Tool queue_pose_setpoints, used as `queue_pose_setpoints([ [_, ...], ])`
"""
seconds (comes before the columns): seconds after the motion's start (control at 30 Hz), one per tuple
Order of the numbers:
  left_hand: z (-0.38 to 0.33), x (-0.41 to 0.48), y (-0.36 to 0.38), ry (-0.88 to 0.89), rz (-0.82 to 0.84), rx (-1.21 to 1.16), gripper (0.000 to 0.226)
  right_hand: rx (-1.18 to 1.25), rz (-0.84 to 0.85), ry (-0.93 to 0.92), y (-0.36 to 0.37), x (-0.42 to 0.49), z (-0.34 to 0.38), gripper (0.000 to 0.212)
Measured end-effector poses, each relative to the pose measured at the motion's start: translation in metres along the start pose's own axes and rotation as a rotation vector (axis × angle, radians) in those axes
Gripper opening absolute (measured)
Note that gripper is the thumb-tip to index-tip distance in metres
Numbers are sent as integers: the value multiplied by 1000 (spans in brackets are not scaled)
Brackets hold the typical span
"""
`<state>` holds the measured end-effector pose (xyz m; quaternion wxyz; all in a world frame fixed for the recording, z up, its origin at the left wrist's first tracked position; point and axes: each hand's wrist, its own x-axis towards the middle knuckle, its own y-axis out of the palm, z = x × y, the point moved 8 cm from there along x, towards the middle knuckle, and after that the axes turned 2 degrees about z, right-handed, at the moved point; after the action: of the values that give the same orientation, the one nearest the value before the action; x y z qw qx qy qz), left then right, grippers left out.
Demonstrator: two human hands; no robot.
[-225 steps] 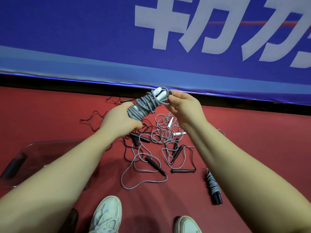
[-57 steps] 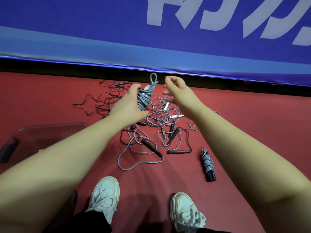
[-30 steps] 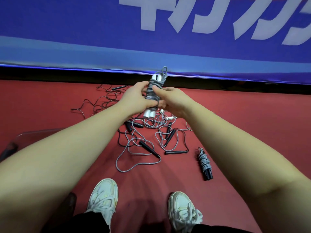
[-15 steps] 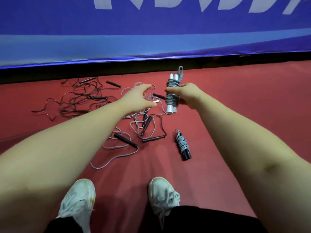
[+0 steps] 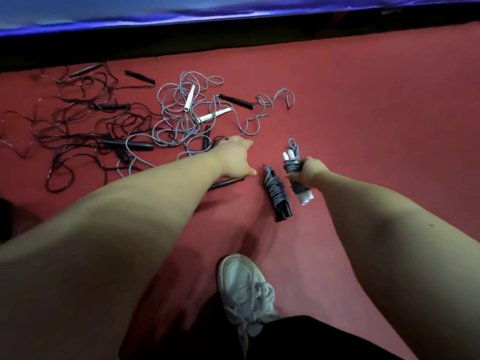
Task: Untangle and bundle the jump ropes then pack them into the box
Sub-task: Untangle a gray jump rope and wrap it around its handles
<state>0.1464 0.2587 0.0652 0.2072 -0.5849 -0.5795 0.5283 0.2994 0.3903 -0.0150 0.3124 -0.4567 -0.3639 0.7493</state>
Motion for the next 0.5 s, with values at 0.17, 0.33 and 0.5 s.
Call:
queue_pose_setpoints([
  [0.17, 31, 12, 18, -60, 56, -3, 82, 36, 23, 43, 42, 23, -12, 47],
  [0.33, 52, 16, 33, -112, 92, -5, 80, 96, -37, 104, 46, 32, -28, 51],
  [0.5, 56, 13, 41, -123, 100, 3, 79, 99, -60, 92, 47, 30, -35, 48],
])
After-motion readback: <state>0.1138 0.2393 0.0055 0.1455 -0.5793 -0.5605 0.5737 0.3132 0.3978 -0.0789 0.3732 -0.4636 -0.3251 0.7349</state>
